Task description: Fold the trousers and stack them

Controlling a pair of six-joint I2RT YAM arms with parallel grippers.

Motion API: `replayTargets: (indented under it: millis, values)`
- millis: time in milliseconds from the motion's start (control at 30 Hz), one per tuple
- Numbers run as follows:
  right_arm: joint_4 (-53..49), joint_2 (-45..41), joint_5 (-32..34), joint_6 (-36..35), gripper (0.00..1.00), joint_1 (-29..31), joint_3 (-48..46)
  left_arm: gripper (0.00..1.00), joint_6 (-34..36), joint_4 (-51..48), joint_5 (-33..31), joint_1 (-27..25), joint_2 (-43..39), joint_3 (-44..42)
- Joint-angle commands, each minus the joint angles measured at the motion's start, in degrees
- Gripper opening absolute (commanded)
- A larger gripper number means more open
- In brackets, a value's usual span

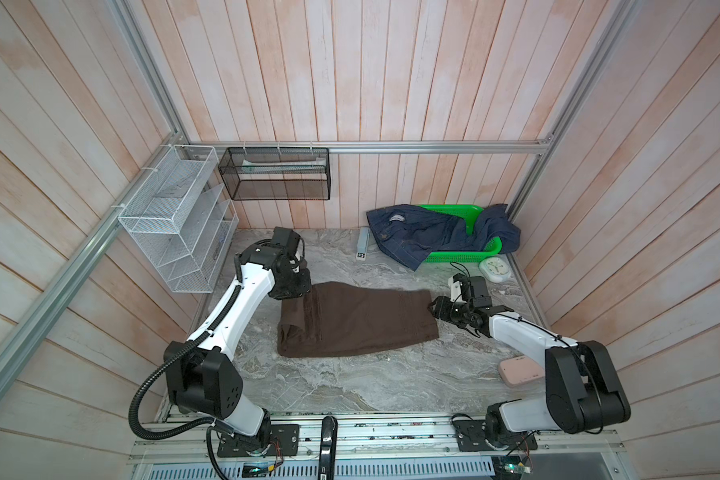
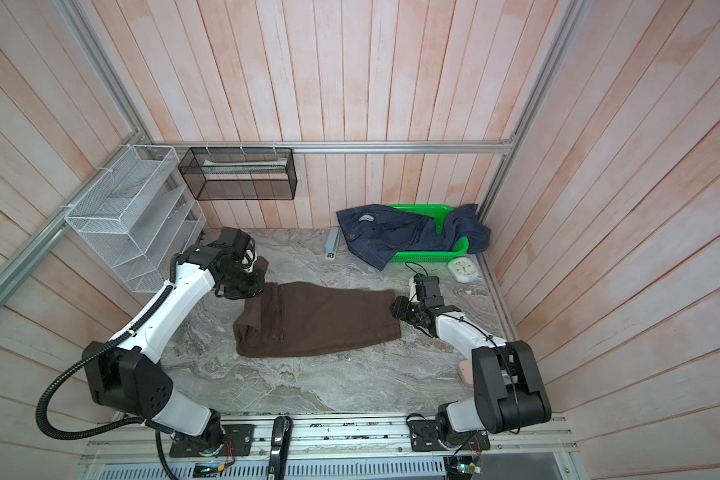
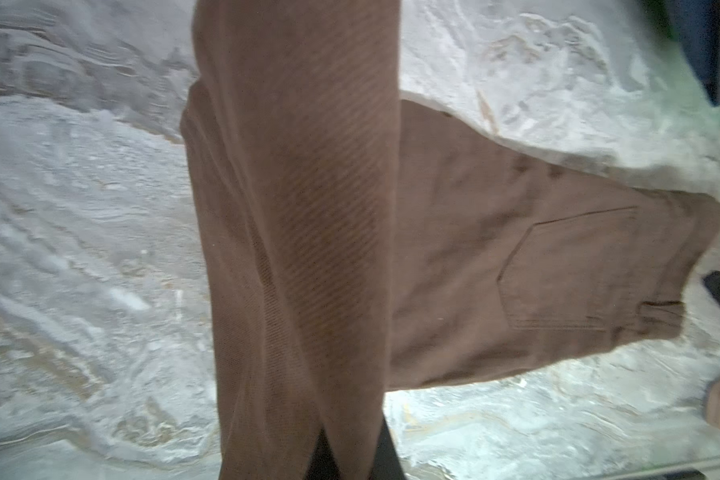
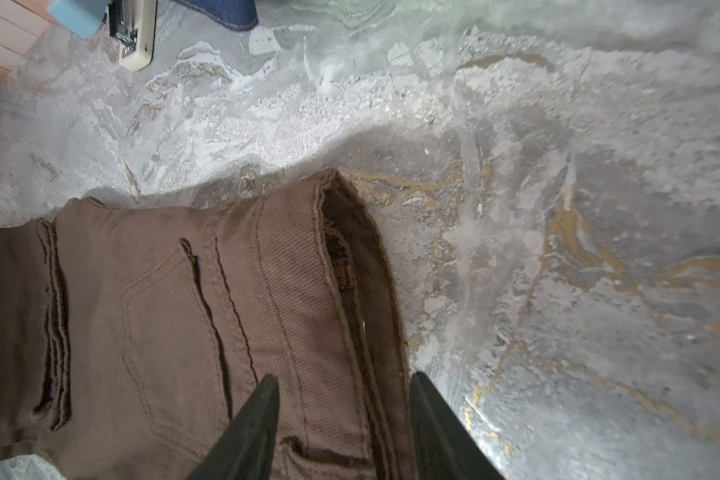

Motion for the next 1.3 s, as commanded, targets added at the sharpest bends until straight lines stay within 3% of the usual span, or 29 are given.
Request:
replayTargets:
  millis: [0, 500, 867, 1267]
  values:
    - [2.7, 1.71, -1.86, -2.03, 0.52, -0.3, -1.22, 0.0, -6.56, 4.43, 5.62, -4.58, 0.11, 2.22]
    - [9.02, 5.73, -4.76, 0.34, 0.48, -0.45, -5.81, 0.0, -26.6, 14.42, 1.98, -24.08, 17.61, 15.43]
    - [10.13, 5.0, -6.15, 0.85, 0.46, -0.47, -7.37, 0.0, -30.98, 16.2, 2.25, -29.84, 32.08, 29.16]
    - [11.07, 5.15, -7.09, 1.21, 0.45, -0.49, -8.17, 0.0, -32.51, 15.59, 5.14, -31.93, 42.79, 39.16]
